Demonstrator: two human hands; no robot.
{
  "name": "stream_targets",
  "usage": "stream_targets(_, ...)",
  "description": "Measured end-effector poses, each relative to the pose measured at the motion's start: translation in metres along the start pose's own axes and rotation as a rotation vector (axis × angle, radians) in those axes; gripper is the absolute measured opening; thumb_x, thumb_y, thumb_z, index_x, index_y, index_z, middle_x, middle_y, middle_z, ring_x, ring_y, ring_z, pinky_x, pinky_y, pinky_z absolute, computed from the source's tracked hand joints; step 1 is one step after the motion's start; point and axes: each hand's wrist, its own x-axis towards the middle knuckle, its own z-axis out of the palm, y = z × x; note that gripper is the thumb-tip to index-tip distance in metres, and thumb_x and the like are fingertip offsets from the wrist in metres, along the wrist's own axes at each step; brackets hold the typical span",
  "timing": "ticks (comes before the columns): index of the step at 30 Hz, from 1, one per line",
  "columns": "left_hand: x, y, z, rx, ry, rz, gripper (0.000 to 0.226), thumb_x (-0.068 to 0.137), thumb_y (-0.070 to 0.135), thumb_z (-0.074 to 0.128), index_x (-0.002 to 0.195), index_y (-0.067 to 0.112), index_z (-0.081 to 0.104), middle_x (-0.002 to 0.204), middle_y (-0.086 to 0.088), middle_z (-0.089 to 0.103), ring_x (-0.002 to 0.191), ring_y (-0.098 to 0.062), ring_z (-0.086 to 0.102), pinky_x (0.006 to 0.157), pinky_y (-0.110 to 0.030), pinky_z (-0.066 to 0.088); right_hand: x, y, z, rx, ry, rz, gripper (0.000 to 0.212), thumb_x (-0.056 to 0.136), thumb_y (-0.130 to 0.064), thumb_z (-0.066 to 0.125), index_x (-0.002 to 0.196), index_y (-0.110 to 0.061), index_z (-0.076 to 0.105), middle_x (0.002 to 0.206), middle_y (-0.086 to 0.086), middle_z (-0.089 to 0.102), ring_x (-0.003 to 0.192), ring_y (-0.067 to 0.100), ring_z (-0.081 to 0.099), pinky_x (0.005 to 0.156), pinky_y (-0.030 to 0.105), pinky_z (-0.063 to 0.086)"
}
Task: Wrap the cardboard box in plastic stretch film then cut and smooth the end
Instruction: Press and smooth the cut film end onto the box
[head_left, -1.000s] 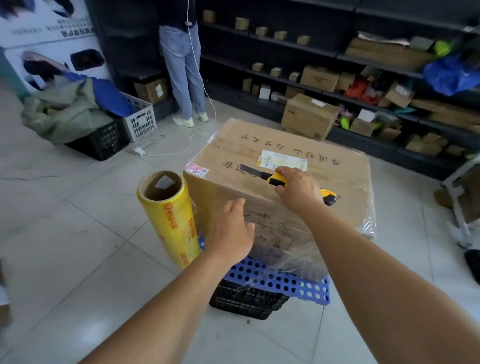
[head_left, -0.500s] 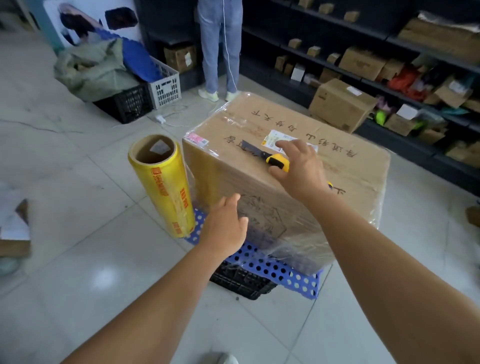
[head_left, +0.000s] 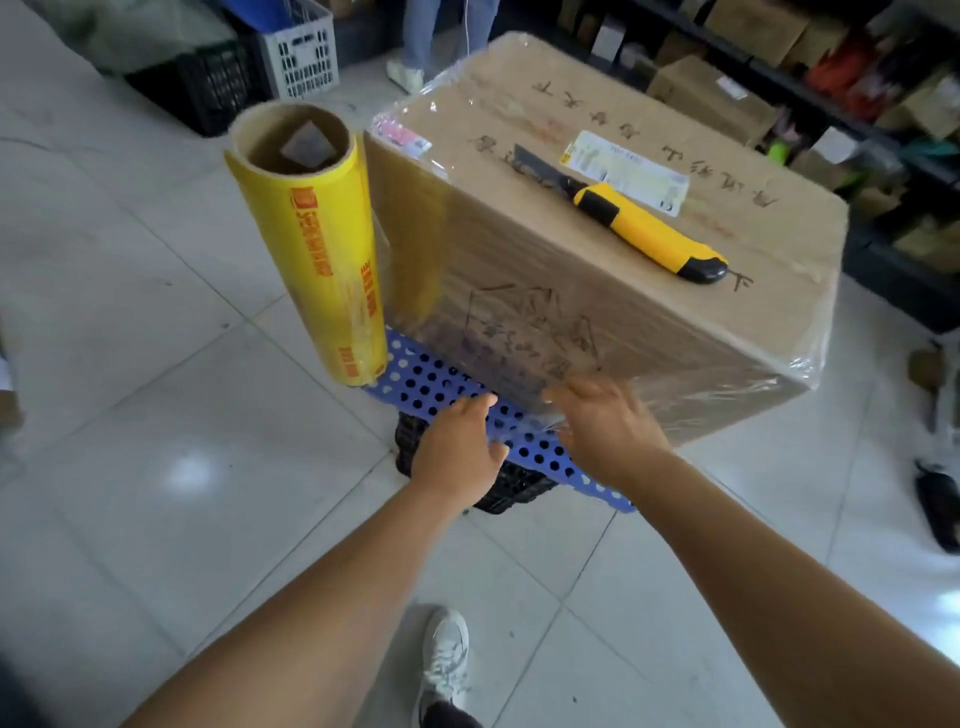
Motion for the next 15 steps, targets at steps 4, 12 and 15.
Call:
stream_targets(4, 0.019, -0.012, 0.032, -0.009, -0.026, 0.004, 0.057, 0.092, 0.027, 0.054, 0.142, 0.016, 0.029, 0.142, -0.007, 0.040, 0.130, -0.026, 0.038, 0.103, -0.042, 0.038, 0.003, 0.008, 0.036, -0.145, -0.024, -0.016, 0.056, 0.086, -0.009, 0.056, 0.139, -0.023, 0.042, 0.135, 0.001, 0.048, 0.126, 0.024, 0.042, 0.108, 0.031, 0.025)
stream_targets(12, 0.071, -0.016, 0.081, -0.050, -0.012, 0.078, 0.052, 0.093, 0.026, 0.051, 0.141, 0.016, 0.033, 0.141, -0.005, 0.044, 0.130, -0.026, 0.037, 0.106, -0.039, 0.034, 0.027, 0.021, 0.078, -0.249, 0.247, -0.128, 0.055, 0.044, 0.003, 0.076, 0.098, -0.010, 0.072, 0.083, 0.005, 0.068, 0.075, 0.027, 0.065, 0.075, 0.033, 0.053)
stream_targets(15, 0.086, -0.013, 0.096, -0.050, 0.033, 0.118, 0.043, 0.092, 0.025, 0.051, 0.134, 0.021, 0.044, 0.131, -0.003, 0.055, 0.123, -0.025, 0.043, 0.101, -0.039, 0.036, 0.033, 0.024, 0.085, -0.260, 0.282, -0.157, 0.050, 0.045, 0.001, 0.076, 0.094, -0.010, 0.073, 0.085, 0.005, 0.070, 0.078, 0.027, 0.067, 0.076, 0.032, 0.054)
